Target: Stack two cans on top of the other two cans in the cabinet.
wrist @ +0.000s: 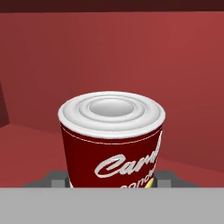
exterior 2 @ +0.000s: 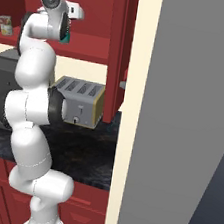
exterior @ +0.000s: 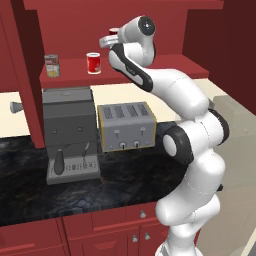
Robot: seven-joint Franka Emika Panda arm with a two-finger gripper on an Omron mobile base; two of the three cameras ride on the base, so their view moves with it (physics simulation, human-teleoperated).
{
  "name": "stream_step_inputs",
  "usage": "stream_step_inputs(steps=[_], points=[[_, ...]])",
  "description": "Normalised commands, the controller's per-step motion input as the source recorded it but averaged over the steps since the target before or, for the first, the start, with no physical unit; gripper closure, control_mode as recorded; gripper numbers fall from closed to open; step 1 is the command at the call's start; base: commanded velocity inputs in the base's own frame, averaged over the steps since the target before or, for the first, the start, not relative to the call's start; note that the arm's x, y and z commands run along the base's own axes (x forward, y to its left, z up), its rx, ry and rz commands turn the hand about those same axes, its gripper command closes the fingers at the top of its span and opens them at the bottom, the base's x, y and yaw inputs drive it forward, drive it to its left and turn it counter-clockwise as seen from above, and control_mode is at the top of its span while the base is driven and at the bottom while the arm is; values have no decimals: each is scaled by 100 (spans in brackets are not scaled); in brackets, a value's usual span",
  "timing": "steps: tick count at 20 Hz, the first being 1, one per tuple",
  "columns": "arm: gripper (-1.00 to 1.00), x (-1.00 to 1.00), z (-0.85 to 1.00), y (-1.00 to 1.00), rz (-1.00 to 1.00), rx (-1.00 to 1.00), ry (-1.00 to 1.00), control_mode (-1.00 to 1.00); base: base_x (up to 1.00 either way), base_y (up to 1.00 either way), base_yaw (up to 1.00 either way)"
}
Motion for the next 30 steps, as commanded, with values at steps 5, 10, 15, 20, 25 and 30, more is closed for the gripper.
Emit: stream_step_inputs(steps=[5,10,15,20,25,30], points=[[100,-3,7,-1,-6,0,0,-100,0,0,0],[100,-2,1,1,-6,0,0,-100,0,0,0],[100,-8,0,1,-7,1,0,-100,0,0,0],[100,-9,0,0,-8,2,0,-100,0,0,0],[100,-3,0,4,-6,4,1,-100,0,0,0],[100,0,-1,4,-5,3,4,-100,0,0,0]])
